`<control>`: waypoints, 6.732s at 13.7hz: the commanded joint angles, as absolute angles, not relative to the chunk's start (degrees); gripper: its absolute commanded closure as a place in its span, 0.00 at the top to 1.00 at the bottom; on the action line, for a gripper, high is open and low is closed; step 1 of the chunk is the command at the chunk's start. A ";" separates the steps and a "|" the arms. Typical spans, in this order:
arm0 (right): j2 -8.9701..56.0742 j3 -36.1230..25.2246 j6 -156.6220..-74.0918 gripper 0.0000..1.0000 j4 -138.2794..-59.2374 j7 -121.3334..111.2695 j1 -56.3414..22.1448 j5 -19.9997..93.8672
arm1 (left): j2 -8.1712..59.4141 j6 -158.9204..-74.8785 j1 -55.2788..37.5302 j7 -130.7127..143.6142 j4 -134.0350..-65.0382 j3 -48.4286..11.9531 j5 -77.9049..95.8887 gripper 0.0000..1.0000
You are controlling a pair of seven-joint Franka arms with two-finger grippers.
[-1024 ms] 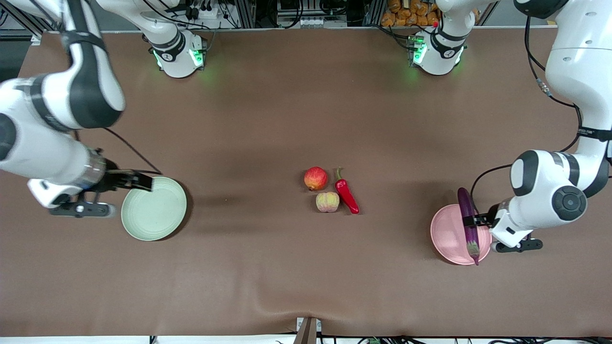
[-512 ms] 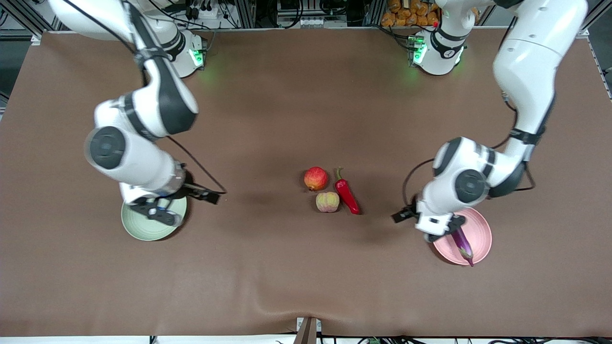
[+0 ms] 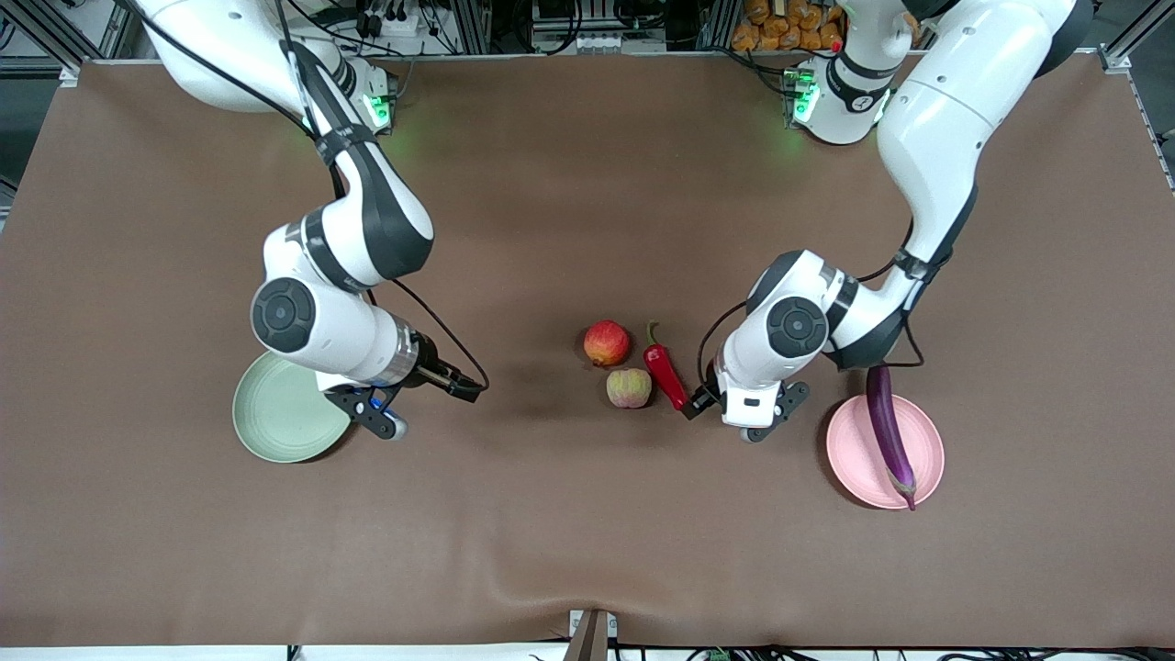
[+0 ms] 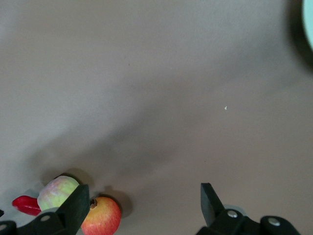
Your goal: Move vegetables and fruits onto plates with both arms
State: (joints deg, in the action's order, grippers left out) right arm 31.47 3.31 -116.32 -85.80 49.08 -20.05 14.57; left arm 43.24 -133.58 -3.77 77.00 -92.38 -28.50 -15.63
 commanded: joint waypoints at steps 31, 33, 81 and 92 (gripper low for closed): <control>45.62 2.81 -135.44 1.00 -83.94 71.19 -41.48 13.09 | 40.08 -132.80 11.77 39.13 -88.68 -22.06 -14.15 0.00; 45.88 2.81 -135.53 1.00 -83.85 71.28 -41.57 13.10 | 40.43 -132.80 13.96 34.48 -88.68 -21.89 -14.15 0.00; 28.65 3.69 -106.28 1.00 -93.99 30.79 -3.66 6.85 | -6.86 -87.98 -1.93 8.88 -92.81 -1.32 0.62 1.00; 41.83 3.60 -127.69 1.00 -78.40 75.57 -29.34 18.81 | -5.80 -87.98 -1.76 8.53 -91.41 -0.97 0.53 1.00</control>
State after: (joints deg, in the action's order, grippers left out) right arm 40.65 4.16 -127.06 -80.65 71.92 -27.14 17.74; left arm -5.66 -87.76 -2.02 10.07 -91.89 -0.97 0.23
